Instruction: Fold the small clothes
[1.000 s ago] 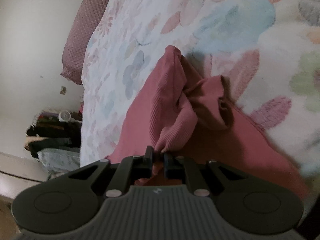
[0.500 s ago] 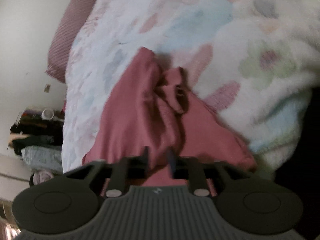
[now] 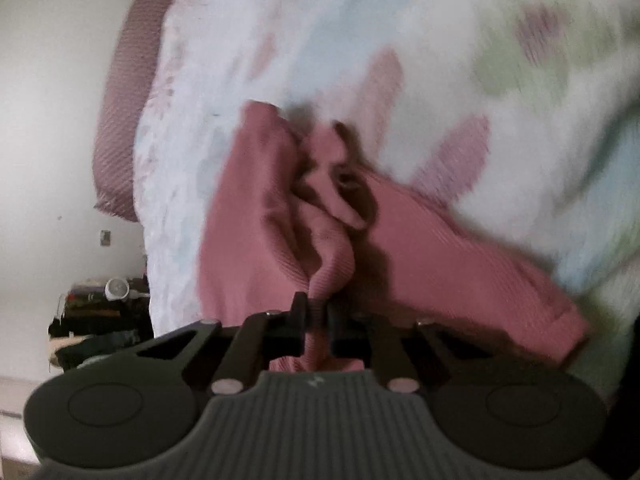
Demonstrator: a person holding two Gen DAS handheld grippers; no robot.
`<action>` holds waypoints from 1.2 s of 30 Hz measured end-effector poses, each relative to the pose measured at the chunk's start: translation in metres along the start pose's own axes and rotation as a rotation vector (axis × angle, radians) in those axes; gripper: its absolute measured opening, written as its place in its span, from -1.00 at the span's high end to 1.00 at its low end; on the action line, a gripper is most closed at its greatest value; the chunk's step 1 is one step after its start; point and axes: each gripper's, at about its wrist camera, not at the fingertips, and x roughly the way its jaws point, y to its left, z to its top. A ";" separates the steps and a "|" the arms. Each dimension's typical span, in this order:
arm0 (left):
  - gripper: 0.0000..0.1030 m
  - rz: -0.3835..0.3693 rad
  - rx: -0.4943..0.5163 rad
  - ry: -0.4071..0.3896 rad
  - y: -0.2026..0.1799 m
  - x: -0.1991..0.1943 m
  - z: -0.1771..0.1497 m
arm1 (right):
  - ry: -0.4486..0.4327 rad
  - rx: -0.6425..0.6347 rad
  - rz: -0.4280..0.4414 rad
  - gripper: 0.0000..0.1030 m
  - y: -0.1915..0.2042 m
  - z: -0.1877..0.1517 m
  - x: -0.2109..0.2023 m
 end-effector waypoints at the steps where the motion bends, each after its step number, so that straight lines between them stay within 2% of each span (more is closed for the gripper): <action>1: 0.91 -0.004 0.014 0.007 -0.004 -0.003 0.000 | 0.001 -0.021 0.012 0.92 0.005 0.002 -0.006; 4: 0.91 -0.015 0.050 0.026 -0.012 -0.014 0.001 | 0.013 -0.104 0.038 0.92 0.021 0.001 -0.033; 8: 0.91 0.017 0.068 0.056 -0.013 -0.026 -0.010 | 0.032 -0.188 0.030 0.92 0.034 -0.003 -0.059; 11: 0.91 0.063 0.069 0.087 -0.003 -0.026 -0.027 | 0.051 -0.200 -0.016 0.92 0.025 -0.010 -0.068; 15: 0.91 0.105 0.024 0.119 0.016 -0.025 -0.043 | 0.071 -0.164 -0.074 0.92 0.005 -0.018 -0.072; 20: 0.91 0.115 0.059 0.116 0.009 -0.025 -0.039 | 0.055 -0.214 -0.087 0.92 0.006 -0.027 -0.080; 22: 0.85 0.162 0.061 0.164 0.009 -0.015 -0.040 | 0.042 -0.255 -0.094 0.92 0.009 -0.030 -0.080; 23: 0.83 0.200 0.044 0.216 0.014 -0.008 -0.039 | 0.047 -0.265 -0.120 0.91 0.008 -0.030 -0.076; 24: 0.73 0.220 0.021 0.257 0.018 -0.004 -0.039 | 0.073 -0.267 -0.167 0.74 0.006 -0.029 -0.071; 25: 0.69 0.234 0.002 0.292 0.021 -0.004 -0.038 | 0.117 -0.258 -0.205 0.65 0.001 -0.028 -0.065; 26: 0.67 0.238 0.007 0.305 0.020 -0.007 -0.036 | 0.165 -0.244 -0.235 0.56 -0.007 -0.026 -0.065; 27: 0.55 0.243 0.029 0.307 0.017 -0.012 -0.034 | 0.187 -0.228 -0.237 0.55 -0.011 -0.023 -0.066; 28: 0.42 0.253 0.065 0.304 0.012 -0.019 -0.030 | 0.183 -0.232 -0.225 0.55 -0.012 -0.019 -0.073; 31: 0.34 0.256 0.131 0.234 -0.003 -0.042 -0.010 | 0.118 -0.314 -0.205 0.53 0.001 -0.003 -0.096; 32: 0.33 0.246 0.148 0.183 -0.008 -0.049 0.000 | 0.092 -0.343 -0.206 0.46 0.006 0.004 -0.101; 34: 0.05 0.216 0.176 0.079 -0.019 -0.056 0.017 | 0.054 -0.404 -0.201 0.36 0.017 0.017 -0.103; 36: -0.10 0.178 0.183 -0.023 -0.026 -0.056 0.039 | 0.057 -0.444 -0.174 0.31 0.026 0.029 -0.093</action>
